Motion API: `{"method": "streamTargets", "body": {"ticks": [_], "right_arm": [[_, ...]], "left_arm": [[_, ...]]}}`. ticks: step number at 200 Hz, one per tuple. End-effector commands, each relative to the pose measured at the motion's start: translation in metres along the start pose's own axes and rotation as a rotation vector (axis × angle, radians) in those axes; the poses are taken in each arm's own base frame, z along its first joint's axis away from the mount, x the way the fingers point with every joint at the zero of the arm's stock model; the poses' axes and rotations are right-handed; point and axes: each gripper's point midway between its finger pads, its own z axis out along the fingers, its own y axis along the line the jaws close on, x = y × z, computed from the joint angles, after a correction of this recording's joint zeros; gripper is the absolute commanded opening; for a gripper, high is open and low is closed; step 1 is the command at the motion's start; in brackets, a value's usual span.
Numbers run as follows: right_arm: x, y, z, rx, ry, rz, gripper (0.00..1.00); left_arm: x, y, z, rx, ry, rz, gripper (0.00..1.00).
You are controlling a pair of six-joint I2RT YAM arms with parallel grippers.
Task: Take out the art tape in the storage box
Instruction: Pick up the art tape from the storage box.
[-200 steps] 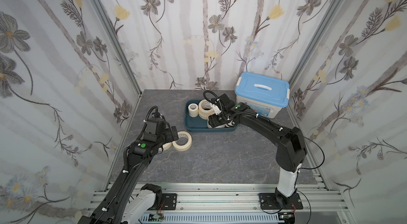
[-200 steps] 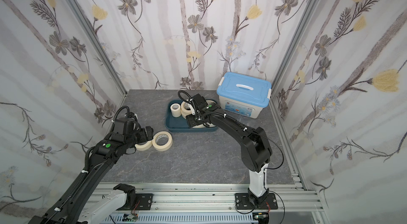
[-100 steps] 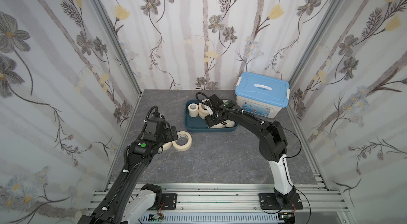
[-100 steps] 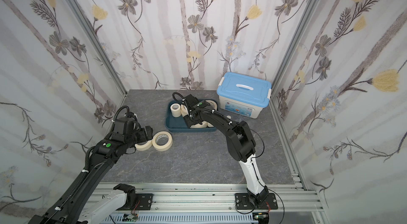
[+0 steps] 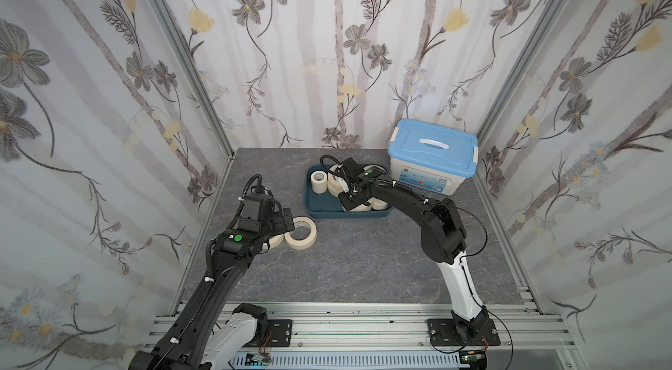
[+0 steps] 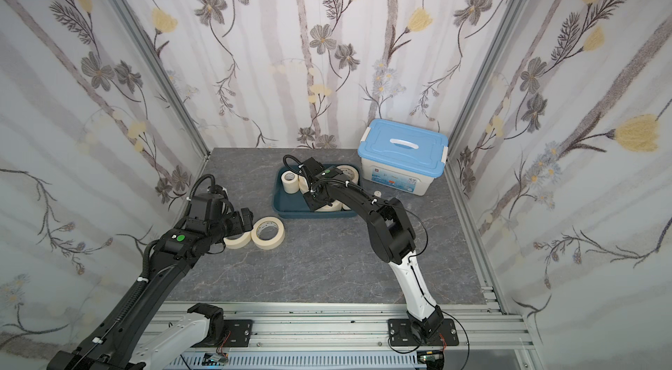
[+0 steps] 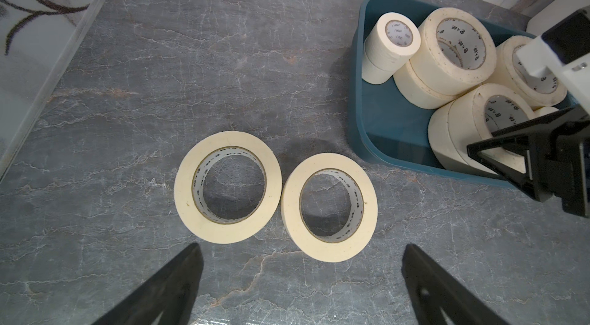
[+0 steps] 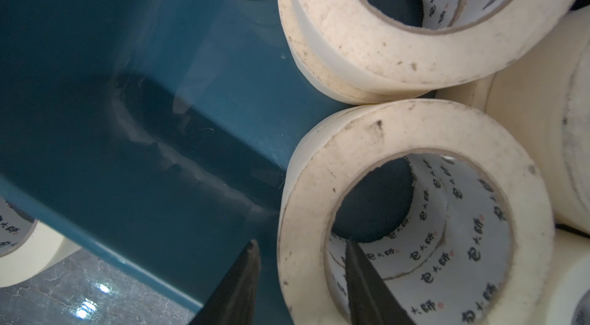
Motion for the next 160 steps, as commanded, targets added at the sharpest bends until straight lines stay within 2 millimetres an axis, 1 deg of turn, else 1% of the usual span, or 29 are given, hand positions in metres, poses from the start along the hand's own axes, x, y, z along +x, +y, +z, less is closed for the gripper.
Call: {"method": "streamTargets", "body": {"ticks": [1, 35, 80, 114, 160], "right_arm": [[0.004, -0.002, 0.0, 0.012, 0.02, -0.02, 0.42], [0.003, -0.003, -0.005, 0.016, 0.016, -0.034, 0.33], [-0.001, -0.006, -0.02, 0.027, 0.0, -0.056, 0.26], [-0.004, -0.008, -0.034, 0.035, -0.019, -0.065, 0.24], [-0.003, -0.003, -0.052, 0.03, -0.024, -0.085, 0.23]], "left_arm": [[-0.006, -0.002, -0.001, 0.01, -0.021, 0.002, 1.0], [-0.006, -0.002, 0.0, 0.008, -0.018, 0.004, 1.0], [-0.005, -0.003, 0.001, 0.011, -0.012, 0.006, 1.0], [-0.005, -0.004, 0.001, 0.015, -0.011, 0.006, 1.0], [-0.005, -0.004, 0.001, 0.015, -0.011, 0.006, 1.0]]}}
